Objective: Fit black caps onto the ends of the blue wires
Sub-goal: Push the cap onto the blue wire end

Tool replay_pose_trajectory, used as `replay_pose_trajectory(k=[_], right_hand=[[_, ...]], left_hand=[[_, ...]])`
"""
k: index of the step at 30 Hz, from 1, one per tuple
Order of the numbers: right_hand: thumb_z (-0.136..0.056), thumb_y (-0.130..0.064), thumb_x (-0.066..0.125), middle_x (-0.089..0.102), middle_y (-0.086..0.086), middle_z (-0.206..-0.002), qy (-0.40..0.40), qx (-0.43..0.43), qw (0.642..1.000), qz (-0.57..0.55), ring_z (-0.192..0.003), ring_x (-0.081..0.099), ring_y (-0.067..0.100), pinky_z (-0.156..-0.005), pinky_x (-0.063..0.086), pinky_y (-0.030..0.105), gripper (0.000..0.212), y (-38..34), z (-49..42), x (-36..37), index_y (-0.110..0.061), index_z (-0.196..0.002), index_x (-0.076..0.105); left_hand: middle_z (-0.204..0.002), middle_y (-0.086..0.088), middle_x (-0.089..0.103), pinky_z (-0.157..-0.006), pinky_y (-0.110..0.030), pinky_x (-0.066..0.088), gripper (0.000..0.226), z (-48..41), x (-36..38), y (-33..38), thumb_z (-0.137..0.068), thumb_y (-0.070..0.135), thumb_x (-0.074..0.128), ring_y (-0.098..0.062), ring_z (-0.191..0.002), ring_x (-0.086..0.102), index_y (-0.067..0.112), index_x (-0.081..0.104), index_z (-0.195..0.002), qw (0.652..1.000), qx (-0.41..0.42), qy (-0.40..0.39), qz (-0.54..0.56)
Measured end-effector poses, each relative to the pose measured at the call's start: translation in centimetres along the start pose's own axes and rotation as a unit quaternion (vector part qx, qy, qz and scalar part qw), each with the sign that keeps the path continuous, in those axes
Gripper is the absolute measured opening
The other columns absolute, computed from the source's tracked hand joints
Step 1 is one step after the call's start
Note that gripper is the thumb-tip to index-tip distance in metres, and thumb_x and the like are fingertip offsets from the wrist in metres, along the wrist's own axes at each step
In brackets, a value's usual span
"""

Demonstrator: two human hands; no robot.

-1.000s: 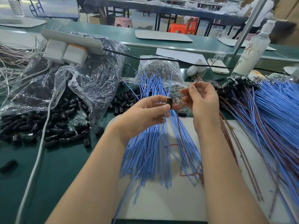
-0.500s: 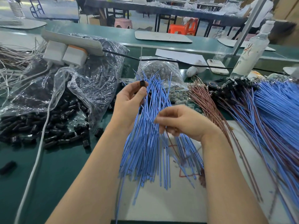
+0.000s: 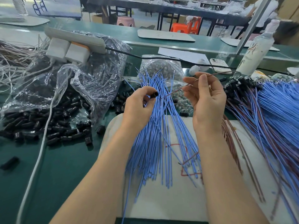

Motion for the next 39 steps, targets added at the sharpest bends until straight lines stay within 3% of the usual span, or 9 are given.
replay_pose_trajectory(k=[8, 14, 18, 24, 30, 36, 39], right_hand=[[-0.101, -0.014, 0.045, 0.071, 0.001, -0.077, 0.013, -0.044, 0.999, 0.019, -0.066, 0.067, 0.014, -0.063, 0.053, 0.022, 0.015, -0.5, 0.4, 0.4, -0.014, -0.091, 0.058], [-0.101, -0.013, 0.045, 0.069, 0.006, -0.079, 0.009, -0.066, 0.993, 0.099, -0.067, 0.067, 0.016, -0.065, 0.055, 0.025, 0.014, -0.5, 0.7, 0.8, -0.014, -0.092, 0.056], [-0.1, -0.014, 0.046, 0.069, 0.003, -0.078, 0.01, -0.101, 0.986, 0.135, -0.067, 0.067, 0.019, -0.065, 0.056, 0.028, 0.014, -0.8, 0.8, 0.9, -0.017, -0.091, 0.056], [-0.1, -0.014, 0.046, 0.069, 0.003, -0.078, 0.0, -0.099, 0.983, 0.155, -0.066, 0.067, 0.018, -0.062, 0.054, 0.025, 0.015, -0.7, 0.8, 1.0, -0.018, -0.09, 0.056], [-0.1, -0.014, 0.047, 0.068, 0.0, -0.078, -0.018, -0.107, 0.975, 0.194, -0.064, 0.066, 0.012, -0.062, 0.053, 0.021, 0.015, -0.5, 1.0, 1.4, -0.019, -0.088, 0.056], [-0.099, -0.014, 0.05, 0.069, 0.004, -0.081, -0.015, -0.068, 0.979, 0.192, -0.065, 0.066, 0.01, -0.063, 0.053, 0.02, 0.013, 0.0, 0.9, 1.3, -0.01, -0.092, 0.06], [-0.097, -0.017, 0.054, 0.069, 0.002, -0.083, -0.034, -0.056, 0.969, 0.239, -0.07, 0.064, 0.011, -0.07, 0.055, 0.027, 0.012, 0.4, 0.9, 1.4, -0.013, -0.091, 0.063]], left_hand=[[-0.096, 0.0, 0.066, -0.084, -0.019, 0.047, 0.021, 0.2, 0.3, 0.5, -0.089, 0.0, 0.057, -0.013, -0.087, 0.061, 0.014, 0.065, -0.102, 1.0, 0.005, -0.024, -0.018], [-0.096, 0.004, 0.06, -0.074, -0.007, 0.037, 0.024, 0.4, 0.5, 0.8, -0.089, 0.002, 0.058, -0.008, -0.083, 0.051, 0.015, 0.066, -0.107, 0.996, 0.031, -0.029, -0.074], [-0.101, -0.001, 0.062, -0.086, -0.025, 0.036, 0.024, 0.4, 0.6, 0.8, -0.09, 0.006, 0.059, -0.021, -0.095, 0.051, 0.014, 0.066, -0.112, 0.989, 0.059, -0.031, -0.134], [-0.104, -0.003, 0.065, -0.087, -0.022, 0.033, 0.024, 0.4, 0.7, 0.7, -0.09, 0.008, 0.06, -0.023, -0.099, 0.051, 0.012, 0.066, -0.113, 0.985, 0.061, -0.024, -0.157], [-0.103, -0.002, 0.065, -0.091, -0.039, 0.036, 0.022, 0.4, 0.6, 0.9, -0.092, 0.017, 0.059, -0.025, -0.1, 0.051, 0.018, 0.066, -0.113, 0.982, 0.051, -0.014, -0.18], [-0.107, 0.003, 0.066, -0.087, -0.028, 0.023, 0.022, 0.8, 0.6, 1.5, -0.091, 0.016, 0.059, -0.023, -0.106, 0.049, 0.018, 0.067, -0.112, 0.974, 0.097, 0.005, -0.202], [-0.104, 0.001, 0.066, -0.089, -0.029, 0.028, 0.02, 0.9, 0.3, 2.2, -0.091, 0.015, 0.06, -0.025, -0.102, 0.05, 0.014, 0.068, -0.109, 0.975, 0.127, 0.02, -0.181]])
Point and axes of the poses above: each hand's wrist, its own z-axis away from the middle knuckle, its own x-axis out of the palm, y = z × x, the point moved 5 cm from there along -z, towards the middle knuckle
